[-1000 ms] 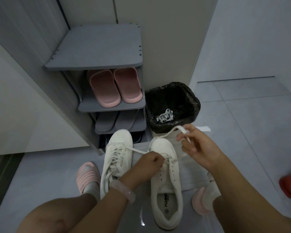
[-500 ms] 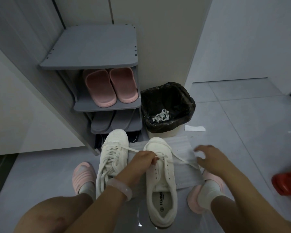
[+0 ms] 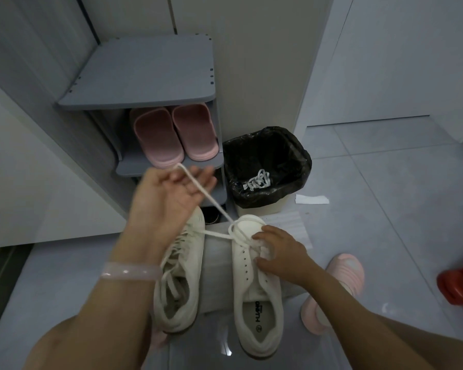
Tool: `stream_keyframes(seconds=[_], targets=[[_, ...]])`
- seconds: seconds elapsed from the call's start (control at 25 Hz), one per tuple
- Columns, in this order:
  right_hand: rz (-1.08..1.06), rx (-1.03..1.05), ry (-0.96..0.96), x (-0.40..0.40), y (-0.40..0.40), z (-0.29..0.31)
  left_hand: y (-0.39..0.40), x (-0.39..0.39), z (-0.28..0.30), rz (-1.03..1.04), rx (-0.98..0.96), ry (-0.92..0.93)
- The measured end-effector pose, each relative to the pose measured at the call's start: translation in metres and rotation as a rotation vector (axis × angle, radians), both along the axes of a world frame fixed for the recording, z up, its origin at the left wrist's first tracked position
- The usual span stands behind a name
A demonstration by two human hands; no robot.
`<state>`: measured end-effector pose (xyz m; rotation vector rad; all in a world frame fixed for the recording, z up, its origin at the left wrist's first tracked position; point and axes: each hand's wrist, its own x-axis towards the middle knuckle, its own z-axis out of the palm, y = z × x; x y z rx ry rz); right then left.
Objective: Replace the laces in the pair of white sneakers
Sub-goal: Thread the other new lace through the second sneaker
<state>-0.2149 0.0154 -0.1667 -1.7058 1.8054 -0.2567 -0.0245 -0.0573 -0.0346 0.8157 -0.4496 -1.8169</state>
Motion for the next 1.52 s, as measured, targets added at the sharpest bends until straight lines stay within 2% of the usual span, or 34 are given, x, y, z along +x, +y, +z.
stream_keyframes(seconds=[0.04, 0.08, 0.12, 0.16, 0.2, 0.24, 0.32, 0.44, 0.72, 0.8, 0.88, 0.96, 1.0, 1.12, 1.2, 1.32, 1.4, 1.44, 1.52], targets=[[-0.008, -0.042, 0.015, 0.003, 0.002, -0.002, -0.006, 0.01, 0.003, 0.001, -0.004, -0.145], [-0.024, -0.099, 0.022, 0.004, 0.003, -0.004, -0.01, 0.014, -0.007, -0.035, 0.028, -0.433], [-0.051, -0.139, 0.013, 0.005, 0.004, -0.005, -0.008, 0.011, -0.021, -0.13, 0.045, -0.806], [-0.082, -0.143, -0.008, 0.006, 0.003, -0.006, -0.001, 0.004, -0.04, -0.272, 0.009, -1.15], [-0.107, -0.125, -0.031, 0.006, 0.002, -0.008, 0.01, -0.006, -0.063, -0.441, -0.1, -1.402], [-0.125, -0.091, -0.056, 0.005, 0.001, -0.01, 0.024, -0.016, -0.084, -0.613, -0.26, -1.537], [-0.172, 0.02, -0.16, 0.006, -0.001, -0.015, 0.045, -0.031, -0.111, -0.827, -0.519, -1.649], [-0.255, 0.181, -0.399, 0.007, -0.001, -0.019, 0.046, -0.038, -0.115, -0.768, -0.677, -1.808], [-0.271, 0.186, -0.387, 0.008, 0.0, -0.016, 0.041, -0.04, -0.095, -0.908, -0.801, -1.922], [-0.278, 0.199, -0.38, 0.005, 0.001, -0.016, 0.02, -0.022, -0.078, -0.782, -0.683, -2.007], [-0.303, 0.235, -0.397, 0.005, 0.002, -0.014, -0.004, 0.012, -0.057, -0.643, -0.445, -2.091], [-0.311, 0.24, -0.401, 0.006, 0.003, -0.011, -0.015, 0.037, -0.045, -0.623, -0.299, -2.105], [-0.312, 0.236, -0.399, 0.007, 0.003, -0.009, -0.014, 0.038, -0.044, -0.64, -0.308, -2.085], [-0.285, 0.199, -0.371, 0.01, 0.003, -0.006, 0.008, 0.005, -0.062, -0.688, -0.516, -1.884], [-0.242, 0.076, -0.326, 0.01, 0.004, -0.004, 0.028, -0.02, -0.083, -0.808, -0.617, -1.801], [-0.115, -0.172, -0.161, 0.008, 0.005, -0.008, 0.039, -0.031, -0.103, -0.964, -0.532, -1.783], [-0.035, -0.18, -0.102, 0.011, 0.003, -0.004, 0.036, -0.029, -0.104, -0.924, -0.439, -1.706], [-0.081, -0.145, -0.185, 0.012, 0.002, 0.001, 0.033, -0.029, -0.102, -0.88, -0.419, -1.655], [-0.318, -0.008, -0.553, 0.01, -0.002, 0.017, 0.028, -0.027, -0.095, -0.82, -0.416, -1.584]])
